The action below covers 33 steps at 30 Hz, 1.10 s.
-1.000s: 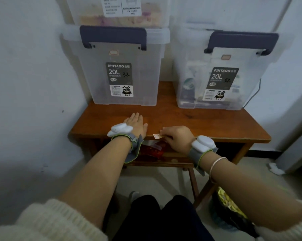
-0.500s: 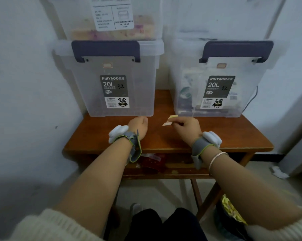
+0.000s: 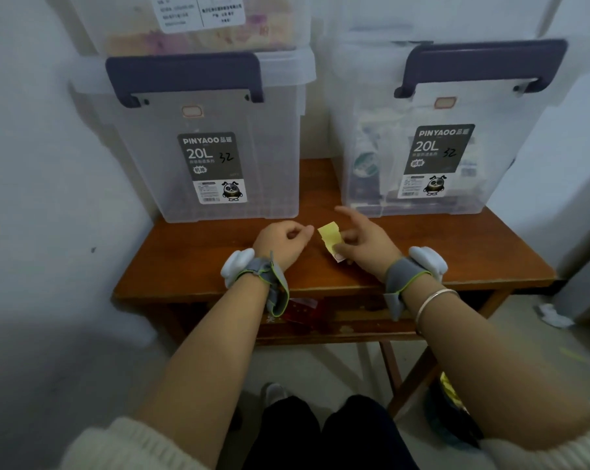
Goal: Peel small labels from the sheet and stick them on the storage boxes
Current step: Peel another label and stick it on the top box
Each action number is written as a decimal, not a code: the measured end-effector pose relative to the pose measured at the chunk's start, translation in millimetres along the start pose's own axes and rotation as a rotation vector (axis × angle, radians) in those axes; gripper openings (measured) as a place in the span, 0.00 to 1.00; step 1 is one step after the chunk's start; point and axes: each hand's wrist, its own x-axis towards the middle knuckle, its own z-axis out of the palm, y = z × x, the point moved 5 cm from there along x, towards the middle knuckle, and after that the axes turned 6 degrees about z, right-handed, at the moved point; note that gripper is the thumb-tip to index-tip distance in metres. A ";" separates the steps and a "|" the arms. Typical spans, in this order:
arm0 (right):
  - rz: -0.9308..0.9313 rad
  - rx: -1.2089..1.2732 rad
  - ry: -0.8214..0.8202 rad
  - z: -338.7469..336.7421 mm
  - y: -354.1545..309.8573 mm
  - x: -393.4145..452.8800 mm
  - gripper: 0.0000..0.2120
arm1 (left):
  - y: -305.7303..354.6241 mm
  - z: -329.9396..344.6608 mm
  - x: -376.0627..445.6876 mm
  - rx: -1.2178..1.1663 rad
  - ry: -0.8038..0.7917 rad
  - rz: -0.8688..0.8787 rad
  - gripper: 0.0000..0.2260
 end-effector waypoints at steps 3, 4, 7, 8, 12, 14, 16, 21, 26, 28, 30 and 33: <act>-0.020 -0.079 -0.015 -0.3 -1.6 0.5 0.36 | 2.3 1.7 0.2 0.014 -0.020 0.072 0.09; -0.026 -0.104 -0.027 0.3 -2.5 0.4 0.36 | 3.7 2.5 -0.3 0.030 -0.029 0.100 0.08; -0.044 -0.178 -0.048 0.2 -4.0 0.4 0.35 | 7.6 4.7 -0.7 0.056 -0.048 0.168 0.07; -0.048 -0.193 -0.048 0.4 -5.0 -0.3 0.34 | 8.3 4.8 -1.0 0.055 -0.050 0.180 0.06; -0.058 -0.126 -0.009 1.9 -6.7 -3.7 0.25 | 8.1 1.7 0.0 0.018 -0.013 0.161 0.06; -0.056 -0.080 0.008 2.3 -6.5 -5.9 0.18 | 5.3 0.5 2.0 0.005 0.008 0.125 0.10; -0.058 -0.053 -0.004 3.1 -6.4 -7.3 0.13 | 4.2 0.6 3.0 0.019 0.016 0.105 0.17; -0.023 -0.021 -0.024 3.8 -5.0 -7.4 0.09 | 1.3 -0.5 3.7 -0.017 0.026 0.036 0.18; 0.026 -0.002 -0.019 3.0 -1.4 -5.6 0.07 | 1.2 0.1 3.6 -0.003 0.007 0.022 0.17; 0.037 -0.009 -0.017 2.8 -0.8 -4.7 0.07 | 1.7 -0.1 3.7 0.004 0.010 0.025 0.17; 0.029 -0.012 -0.015 2.9 -1.3 -4.5 0.07 | 2.7 -0.1 3.4 0.011 0.012 0.031 0.17; 0.011 -0.018 -0.017 3.0 -2.1 -5.5 0.07 | 2.2 -0.1 2.9 -0.040 0.019 0.019 0.16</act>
